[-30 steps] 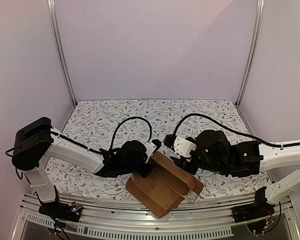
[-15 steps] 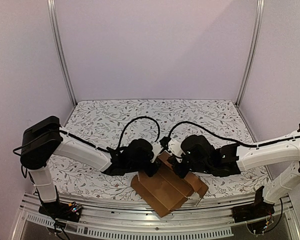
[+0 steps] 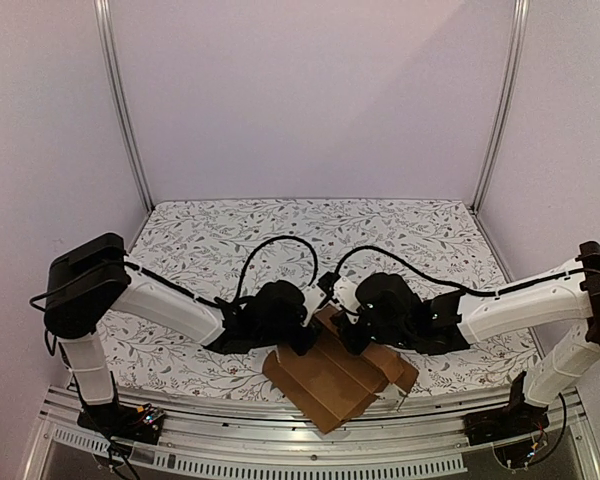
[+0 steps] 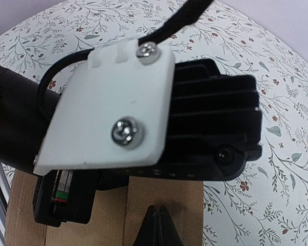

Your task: Fold the paper box

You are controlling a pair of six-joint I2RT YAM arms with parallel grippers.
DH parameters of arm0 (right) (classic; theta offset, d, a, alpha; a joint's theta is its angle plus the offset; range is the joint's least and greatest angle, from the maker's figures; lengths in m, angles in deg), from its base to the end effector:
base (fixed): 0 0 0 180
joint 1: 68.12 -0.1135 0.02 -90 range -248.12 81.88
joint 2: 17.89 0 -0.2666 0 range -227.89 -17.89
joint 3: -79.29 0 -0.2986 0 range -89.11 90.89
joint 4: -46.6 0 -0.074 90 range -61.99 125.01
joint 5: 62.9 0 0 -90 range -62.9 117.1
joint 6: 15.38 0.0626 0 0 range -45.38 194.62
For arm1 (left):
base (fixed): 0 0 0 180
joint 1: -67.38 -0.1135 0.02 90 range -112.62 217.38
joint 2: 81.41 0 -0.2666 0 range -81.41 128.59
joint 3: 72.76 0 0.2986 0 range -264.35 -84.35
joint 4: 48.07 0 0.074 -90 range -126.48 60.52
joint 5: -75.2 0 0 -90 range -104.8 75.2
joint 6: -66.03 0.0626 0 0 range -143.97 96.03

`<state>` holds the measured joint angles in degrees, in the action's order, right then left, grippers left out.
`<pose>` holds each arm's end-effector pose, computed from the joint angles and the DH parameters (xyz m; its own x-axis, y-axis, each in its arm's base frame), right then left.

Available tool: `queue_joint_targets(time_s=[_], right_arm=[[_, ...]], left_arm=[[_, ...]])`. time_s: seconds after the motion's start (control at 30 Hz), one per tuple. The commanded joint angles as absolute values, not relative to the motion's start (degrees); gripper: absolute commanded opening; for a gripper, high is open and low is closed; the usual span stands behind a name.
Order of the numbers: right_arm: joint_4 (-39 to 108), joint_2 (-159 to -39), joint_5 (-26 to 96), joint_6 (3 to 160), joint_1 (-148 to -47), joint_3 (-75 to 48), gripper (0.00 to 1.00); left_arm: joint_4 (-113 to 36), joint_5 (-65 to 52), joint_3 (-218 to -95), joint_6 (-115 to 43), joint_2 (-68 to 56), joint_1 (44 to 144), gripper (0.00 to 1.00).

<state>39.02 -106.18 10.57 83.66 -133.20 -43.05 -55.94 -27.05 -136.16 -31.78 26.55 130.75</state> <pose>0.1739 0.3319 0.1450 -0.3792 -0.4587 -0.8036 -0.7246 0.6873 -0.0503 0.2016 -0.3725 0.0768 -0.3737 0.4490 -0.8117 0.7535 0.6572 0.0166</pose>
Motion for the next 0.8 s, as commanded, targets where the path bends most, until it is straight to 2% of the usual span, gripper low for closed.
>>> queue_joint_targets(time_s=[0.0,0.4,0.77], right_arm=[[39.56,-107.96,11.53,85.05,-132.88,-44.68,0.0],[39.4,-108.96,11.74,86.12,-132.83,-45.09,0.0],[39.24,-109.12,12.75,86.55,-132.88,-44.92,0.0]], left_arm=[[-58.2,-27.16,-134.39,-33.23,27.57,131.42,0.06],[-63.6,-29.7,-129.68,-36.5,26.67,131.73,0.2],[-68.74,-30.48,-129.7,-37.5,27.87,131.74,0.25]])
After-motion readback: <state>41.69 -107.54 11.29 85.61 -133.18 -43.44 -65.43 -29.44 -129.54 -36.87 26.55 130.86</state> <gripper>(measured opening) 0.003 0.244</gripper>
